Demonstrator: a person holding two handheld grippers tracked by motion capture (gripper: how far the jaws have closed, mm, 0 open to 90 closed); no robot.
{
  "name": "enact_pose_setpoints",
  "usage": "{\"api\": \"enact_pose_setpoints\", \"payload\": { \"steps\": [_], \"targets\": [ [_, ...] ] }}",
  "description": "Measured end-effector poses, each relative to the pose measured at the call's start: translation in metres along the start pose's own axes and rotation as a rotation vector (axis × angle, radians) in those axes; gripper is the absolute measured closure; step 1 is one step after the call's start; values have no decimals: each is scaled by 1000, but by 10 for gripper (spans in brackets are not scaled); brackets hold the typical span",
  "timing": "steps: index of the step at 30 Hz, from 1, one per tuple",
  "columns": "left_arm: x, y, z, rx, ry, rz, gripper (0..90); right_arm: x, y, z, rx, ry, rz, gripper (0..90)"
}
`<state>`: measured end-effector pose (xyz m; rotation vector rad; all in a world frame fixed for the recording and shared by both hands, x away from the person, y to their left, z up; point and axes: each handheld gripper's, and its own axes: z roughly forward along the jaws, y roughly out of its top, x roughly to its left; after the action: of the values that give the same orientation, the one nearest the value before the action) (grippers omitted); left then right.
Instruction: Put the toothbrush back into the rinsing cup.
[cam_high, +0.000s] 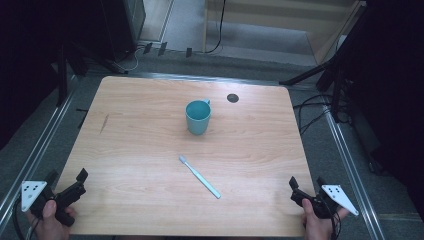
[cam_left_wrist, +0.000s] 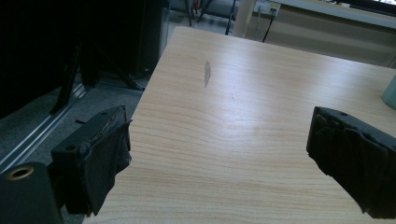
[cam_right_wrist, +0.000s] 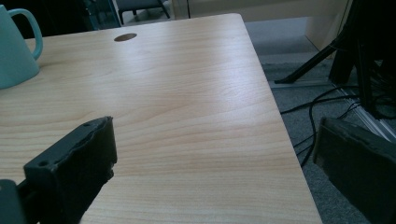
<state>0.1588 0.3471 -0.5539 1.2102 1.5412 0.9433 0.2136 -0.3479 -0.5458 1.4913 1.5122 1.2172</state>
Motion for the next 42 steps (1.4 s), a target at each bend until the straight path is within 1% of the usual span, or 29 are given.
{"api": "enact_pose_setpoints", "payload": {
  "steps": [4,6,7,9,10,11,12,14,15,16,17,18,20,22,23,24,25,27,32,33,34,35,37,38,39,40,41,42],
  "targets": [
    [0,0,0,1,2,-1,64,1,0,0,1,-5,6,5],
    [0,0,0,1,2,-2,64,1,0,0,-1,-6,4,24],
    [0,0,0,1,2,-3,64,1,0,0,-2,-14,2,51],
    [0,0,0,0,3,-4,64,2,0,0,-3,-18,-1,53],
    [0,0,0,1,2,-4,64,2,0,0,-4,-24,-15,54],
    [0,0,0,1,1,-4,64,2,0,0,-4,-24,-15,54],
    [0,0,0,2,3,-6,64,4,0,0,-4,-39,-28,57],
    [1,0,0,2,3,-6,64,9,-1,0,-1,-51,-69,57],
    [1,0,0,2,3,-6,64,9,-1,0,-1,-51,-69,57],
    [0,0,0,2,4,-6,64,13,-1,2,9,-57,-101,59],
    [0,0,0,3,7,-5,64,13,-1,2,9,-57,-101,59],
    [0,0,0,2,9,-3,64,14,-1,2,17,-63,-115,62],
    [0,0,0,2,9,-2,64,14,0,4,35,-64,-107,62],
    [0,0,0,2,9,-2,64,14,0,5,42,-67,-109,63],
    [0,0,0,2,8,-3,64,14,1,5,55,-69,-114,64],
    [0,0,0,2,8,-5,64,16,2,5,68,-71,-135,78],
    [0,0,0,2,8,-5,64,16,2,5,68,-71,-135,78],
    [0,0,0,2,8,-7,64,20,4,5,80,-69,-155,79],
    [0,0,0,2,9,-6,64,30,14,6,92,-49,-197,92],
    [0,0,0,2,9,-6,64,34,20,6,101,-38,-206,120],
    [0,0,0,2,9,-8,64,36,24,7,105,-31,-213,122],
    [0,0,0,3,9,-8,64,36,24,7,105,-31,-213,122],
    [0,0,1,3,10,-10,64,40,31,8,120,-21,-220,126],
    [0,0,1,3,9,-10,64,43,34,9,129,-17,-223,127],
    [1,0,1,4,8,-10,64,48,41,12,151,-22,-244,130],
    [1,0,1,4,8,-10,64,48,41,12,151,-22,-244,130],
    [1,0,1,4,7,-10,64,55,48,16,184,-32,-276,130],
    [1,0,1,5,6,-13,64,59,51,19,202,-34,-289,132]
  ]
}}
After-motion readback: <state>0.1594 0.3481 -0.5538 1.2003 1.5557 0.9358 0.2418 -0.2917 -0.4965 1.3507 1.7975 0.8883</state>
